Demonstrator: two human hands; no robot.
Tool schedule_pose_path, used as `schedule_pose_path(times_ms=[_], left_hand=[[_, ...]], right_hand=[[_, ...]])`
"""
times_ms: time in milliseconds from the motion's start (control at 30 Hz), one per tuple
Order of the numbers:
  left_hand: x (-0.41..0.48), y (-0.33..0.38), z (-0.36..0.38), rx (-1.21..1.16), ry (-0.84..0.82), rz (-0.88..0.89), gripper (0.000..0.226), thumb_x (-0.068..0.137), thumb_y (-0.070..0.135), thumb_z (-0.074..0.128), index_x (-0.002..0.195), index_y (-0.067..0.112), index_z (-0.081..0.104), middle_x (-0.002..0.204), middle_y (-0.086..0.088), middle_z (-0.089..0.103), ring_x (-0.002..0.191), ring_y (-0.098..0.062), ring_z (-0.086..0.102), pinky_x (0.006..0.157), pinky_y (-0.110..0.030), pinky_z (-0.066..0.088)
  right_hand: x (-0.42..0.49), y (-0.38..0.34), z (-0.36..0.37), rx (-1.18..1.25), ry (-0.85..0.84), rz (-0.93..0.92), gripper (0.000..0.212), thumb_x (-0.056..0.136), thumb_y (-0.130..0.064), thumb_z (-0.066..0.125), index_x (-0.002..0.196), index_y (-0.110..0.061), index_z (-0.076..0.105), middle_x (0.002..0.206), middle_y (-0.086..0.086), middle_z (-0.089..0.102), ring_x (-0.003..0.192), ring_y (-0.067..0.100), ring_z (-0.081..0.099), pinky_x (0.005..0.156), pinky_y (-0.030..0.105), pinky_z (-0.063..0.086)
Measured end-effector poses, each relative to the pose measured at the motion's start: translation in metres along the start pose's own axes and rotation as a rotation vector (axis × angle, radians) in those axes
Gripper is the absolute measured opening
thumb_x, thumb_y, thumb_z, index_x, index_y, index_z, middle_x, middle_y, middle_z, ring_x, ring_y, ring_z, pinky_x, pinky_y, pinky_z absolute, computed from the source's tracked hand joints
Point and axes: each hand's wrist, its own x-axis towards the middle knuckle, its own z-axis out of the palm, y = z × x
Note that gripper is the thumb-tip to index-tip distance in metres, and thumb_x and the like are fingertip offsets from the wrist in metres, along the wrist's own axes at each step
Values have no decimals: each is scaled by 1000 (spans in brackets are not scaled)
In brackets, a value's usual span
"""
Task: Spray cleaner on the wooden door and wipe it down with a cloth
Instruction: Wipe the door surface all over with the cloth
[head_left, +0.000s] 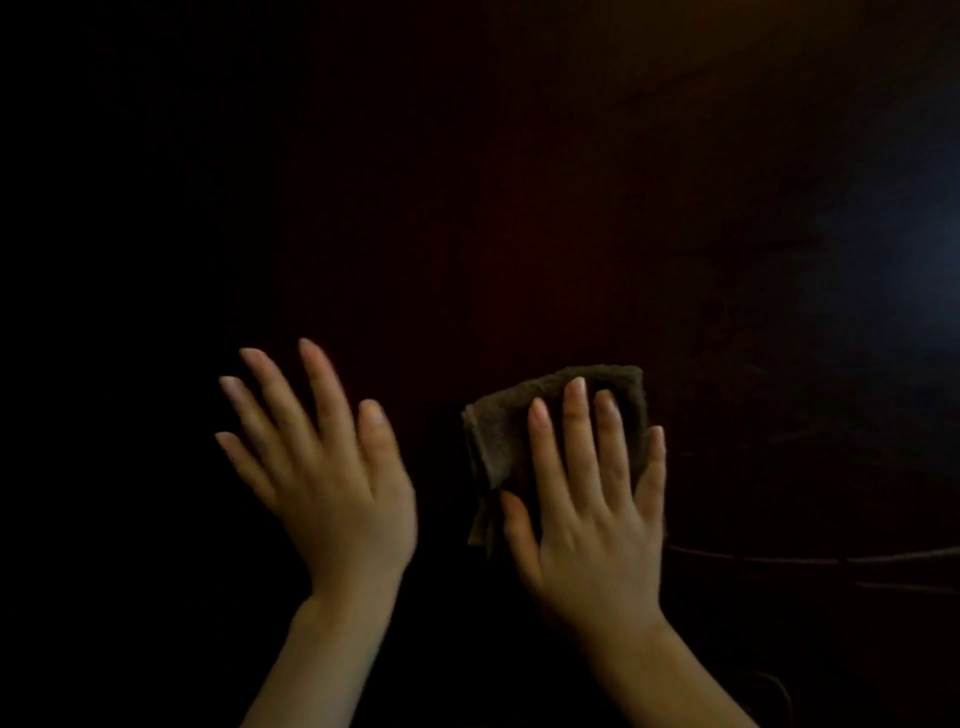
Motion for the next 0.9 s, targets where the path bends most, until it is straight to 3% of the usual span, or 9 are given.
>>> schedule_pose_path(times_ms=[100,200,267,433,500,600,700,800,900], left_hand=[[-31,21,6,8,-69,68,56,99,42,8,148,15,8,153,-23,10,141,-38,5,111,-53,0],[-40,14,4,32,-110,130,55,100,41,13,148,15,10,152,-24,10,140,-38,5,111,-54,1],[-39,8,3,44,-110,200,55,99,41,15,148,15,9,153,-23,9,141,-38,3,111,-55,1],[-43,1,9,57,-71,403,54,100,37,16,149,18,9,153,-18,10,143,-29,-1,113,-52,0],[-43,0,10,30,-44,414,55,99,38,16,149,17,11,153,-19,11,143,-28,-1,113,-50,-1],[-44,-9,15,23,-24,464,60,96,35,29,149,15,12,154,-19,8,144,-31,0,113,-55,4],[-43,-21,23,66,-64,546,75,85,31,51,147,6,16,152,-27,11,141,-44,5,103,-70,18],[-41,-15,20,-95,-149,424,58,97,43,21,142,6,19,151,-23,9,140,-45,4,97,-76,19],[-43,-10,17,-85,-143,409,61,96,43,25,145,9,15,153,-21,6,139,-46,7,99,-74,19]], right_hand=[[-11,-5,2,11,-30,-38,62,97,-46,16,150,-16,2,155,10,12,145,22,-5,115,51,2],[-19,21,0,-8,-67,-333,63,96,-48,20,150,-19,8,156,5,14,145,21,0,115,50,3],[-13,53,-5,-50,-67,-424,61,96,-50,23,148,-21,16,154,2,13,144,20,8,115,50,6],[-1,59,-16,-63,-35,-114,68,87,-42,36,142,-5,21,149,19,17,140,31,16,113,50,5],[-4,40,-12,-29,-27,-41,69,85,-38,37,141,0,20,150,24,17,142,34,9,113,49,3],[-9,21,-4,2,-28,-11,62,94,-38,26,143,-4,11,150,19,15,144,28,-6,116,45,2],[-9,29,-5,38,-19,-85,58,97,-43,21,146,-14,15,153,14,18,144,24,8,117,44,6],[0,70,-9,19,30,-81,60,89,-43,38,143,-21,26,151,9,20,139,23,22,114,44,10],[14,94,-15,41,67,249,62,91,-43,33,145,-17,17,152,10,9,142,25,9,113,45,2]])
